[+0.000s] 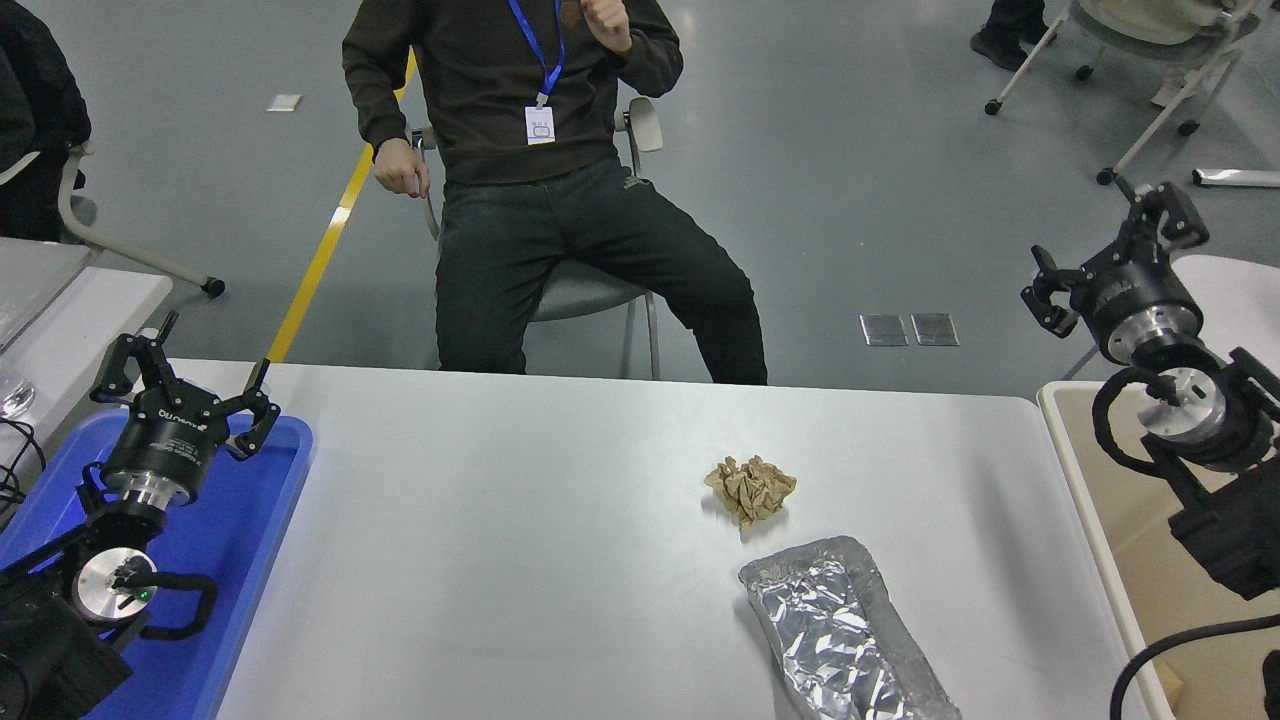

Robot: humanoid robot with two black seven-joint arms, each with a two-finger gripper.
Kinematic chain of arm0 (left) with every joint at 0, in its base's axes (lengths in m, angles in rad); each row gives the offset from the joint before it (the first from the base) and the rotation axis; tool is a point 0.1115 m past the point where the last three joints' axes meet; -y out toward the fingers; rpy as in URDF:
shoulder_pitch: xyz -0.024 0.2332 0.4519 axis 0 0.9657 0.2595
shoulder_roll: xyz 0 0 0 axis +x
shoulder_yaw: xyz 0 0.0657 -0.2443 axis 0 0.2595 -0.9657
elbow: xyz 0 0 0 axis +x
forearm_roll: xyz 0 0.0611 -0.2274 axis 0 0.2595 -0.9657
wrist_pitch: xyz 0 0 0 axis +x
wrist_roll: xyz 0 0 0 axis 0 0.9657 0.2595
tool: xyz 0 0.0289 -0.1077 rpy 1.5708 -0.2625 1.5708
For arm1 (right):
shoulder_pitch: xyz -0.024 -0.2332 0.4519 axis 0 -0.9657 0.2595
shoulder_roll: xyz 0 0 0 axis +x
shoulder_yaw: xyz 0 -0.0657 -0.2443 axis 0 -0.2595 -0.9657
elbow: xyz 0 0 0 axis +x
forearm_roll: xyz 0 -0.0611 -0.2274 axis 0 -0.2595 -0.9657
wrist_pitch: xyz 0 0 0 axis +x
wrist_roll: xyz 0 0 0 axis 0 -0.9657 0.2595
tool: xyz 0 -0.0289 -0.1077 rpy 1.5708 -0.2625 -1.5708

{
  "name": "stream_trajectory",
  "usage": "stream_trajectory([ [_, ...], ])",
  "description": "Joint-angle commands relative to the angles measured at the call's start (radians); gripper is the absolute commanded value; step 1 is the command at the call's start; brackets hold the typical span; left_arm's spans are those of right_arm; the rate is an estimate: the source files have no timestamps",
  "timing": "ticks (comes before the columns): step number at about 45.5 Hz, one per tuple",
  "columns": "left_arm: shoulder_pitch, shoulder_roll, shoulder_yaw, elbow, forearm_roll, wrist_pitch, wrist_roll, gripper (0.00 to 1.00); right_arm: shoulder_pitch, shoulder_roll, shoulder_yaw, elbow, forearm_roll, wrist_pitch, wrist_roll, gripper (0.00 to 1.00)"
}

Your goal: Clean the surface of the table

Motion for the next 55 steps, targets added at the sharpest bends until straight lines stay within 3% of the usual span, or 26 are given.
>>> stream_trajectory([
  [1,0.0,0.0,0.0,-0.001,0.0,0.0,0.0,1.0,-0.071,0.006,-0.002,-0.004,-0.002,0.059,0.071,0.99],
  [12,0.0,0.0,0.0,0.0,0.0,0.0,0.0,1.0,-0.094,0.008,-0.011,-0.01,-0.029,0.06,0.111,0.99],
  [41,0.0,0.0,0.0,0.0,0.0,0.0,0.0,1.0,-0.056,-0.023,-0.022,-0.018,-0.031,0.059,0.11,0.99],
  [47,0.0,0.0,0.0,0.0,0.0,0.0,0.0,1.0,-0.011,-0.077,-0.145,-0.025,-0.031,0.057,0.11,0.99],
  [55,0.0,0.0,0.0,-0.001,0.0,0.0,0.0,1.0,0.097,-0.176,-0.509,-0.027,-0.029,0.048,0.107,0.99],
])
